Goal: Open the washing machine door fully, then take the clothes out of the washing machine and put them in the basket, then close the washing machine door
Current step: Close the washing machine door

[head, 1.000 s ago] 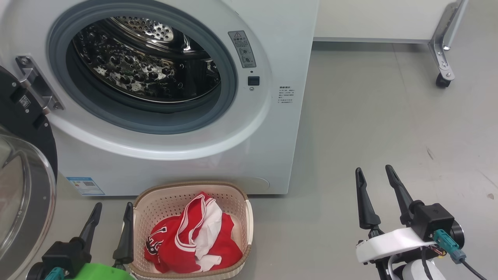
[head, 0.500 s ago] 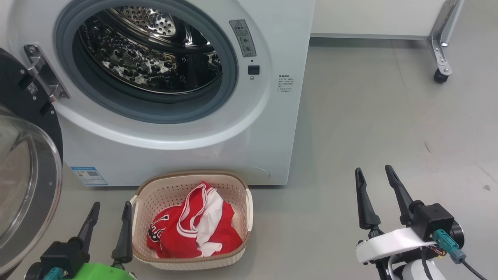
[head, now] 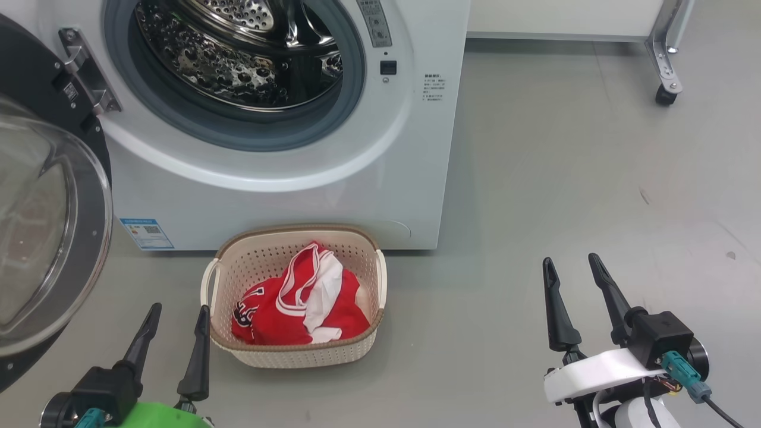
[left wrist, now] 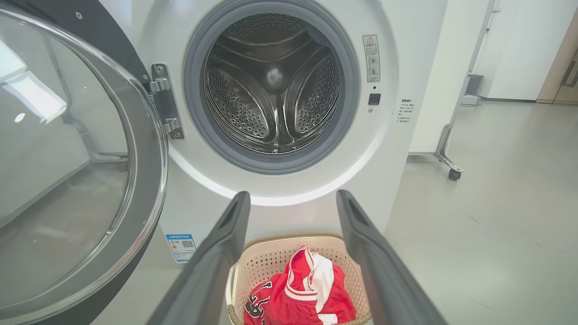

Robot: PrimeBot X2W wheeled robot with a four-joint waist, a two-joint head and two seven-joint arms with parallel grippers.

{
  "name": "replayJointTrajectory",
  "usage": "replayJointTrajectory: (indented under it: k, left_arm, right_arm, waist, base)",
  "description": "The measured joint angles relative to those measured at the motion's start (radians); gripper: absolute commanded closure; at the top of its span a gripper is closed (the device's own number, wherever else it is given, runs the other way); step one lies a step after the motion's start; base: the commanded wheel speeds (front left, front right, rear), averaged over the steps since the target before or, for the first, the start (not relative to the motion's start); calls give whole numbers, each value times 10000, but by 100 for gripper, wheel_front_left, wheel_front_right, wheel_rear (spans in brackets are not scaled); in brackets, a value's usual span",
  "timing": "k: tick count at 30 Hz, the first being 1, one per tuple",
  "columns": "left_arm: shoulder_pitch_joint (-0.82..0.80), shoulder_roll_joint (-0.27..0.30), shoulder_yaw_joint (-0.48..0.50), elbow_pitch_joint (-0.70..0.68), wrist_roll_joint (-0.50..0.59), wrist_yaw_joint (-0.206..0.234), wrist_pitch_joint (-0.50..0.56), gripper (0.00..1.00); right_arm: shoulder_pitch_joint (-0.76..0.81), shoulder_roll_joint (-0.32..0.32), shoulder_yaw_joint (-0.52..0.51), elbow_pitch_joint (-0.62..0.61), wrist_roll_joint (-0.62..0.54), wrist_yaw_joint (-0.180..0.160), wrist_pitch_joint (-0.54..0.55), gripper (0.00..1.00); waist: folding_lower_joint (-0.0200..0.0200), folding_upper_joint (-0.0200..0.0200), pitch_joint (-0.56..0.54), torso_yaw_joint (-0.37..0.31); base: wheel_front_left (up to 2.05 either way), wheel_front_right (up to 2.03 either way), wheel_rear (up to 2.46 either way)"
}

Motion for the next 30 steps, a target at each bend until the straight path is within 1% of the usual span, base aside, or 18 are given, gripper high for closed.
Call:
replayJointTrajectory:
  k: [14, 18, 20, 30]
  left_arm:
    - [58, -8, -27, -21, 121, -4, 0, 0]
    - [135, -257, -81, 63, -468, -10, 0, 0]
    - [164, -282, -90, 77, -564, -12, 0, 0]
    - [189, -265, -88, 67, -627, -13, 0, 0]
  right_arm:
    - [0, 4, 12, 73, -2, 58, 0, 0]
    - [0, 8, 19, 98, -2, 61, 0, 0]
    - [0, 8, 19, 104, -2, 63, 0, 0]
    - [0, 8, 29, 144, 0, 105, 0, 0]
  waist:
    - [0, 0, -16, -21]
    - [0, 0, -46, -29]
    - [0, 0, -54, -31]
    - [0, 0, -103, -25]
  base:
    - [-107, 107, 0]
    - [-70, 70, 0]
    - [-57, 57, 0]
    - [-35, 35, 0]
